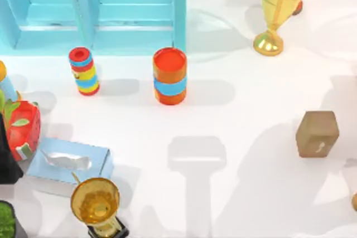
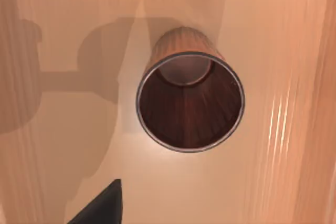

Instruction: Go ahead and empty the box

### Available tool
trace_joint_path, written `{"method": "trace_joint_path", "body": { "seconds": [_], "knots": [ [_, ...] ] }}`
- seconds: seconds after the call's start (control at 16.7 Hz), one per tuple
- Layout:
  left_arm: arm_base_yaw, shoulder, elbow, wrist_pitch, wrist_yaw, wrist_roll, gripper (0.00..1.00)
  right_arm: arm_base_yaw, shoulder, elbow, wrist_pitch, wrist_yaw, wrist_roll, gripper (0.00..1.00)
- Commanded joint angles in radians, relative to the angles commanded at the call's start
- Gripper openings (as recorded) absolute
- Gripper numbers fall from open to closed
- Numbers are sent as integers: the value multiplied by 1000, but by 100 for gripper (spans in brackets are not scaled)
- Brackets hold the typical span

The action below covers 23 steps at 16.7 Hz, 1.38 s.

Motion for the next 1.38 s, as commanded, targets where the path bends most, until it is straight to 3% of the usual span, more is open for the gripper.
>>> {"method": "trace_joint_path", "body": {
  "seconds": [0.6,0.96,1.38],
  "knots": [
    [0,0,0,0,0,0,100,4,31,-303,331,0,5,100],
    [0,0,0,0,0,0,100,0,40,-327,365,0,1,100],
    [0,0,0,0,0,0,100,0,40,-327,365,0,1,47]
  ]
}}
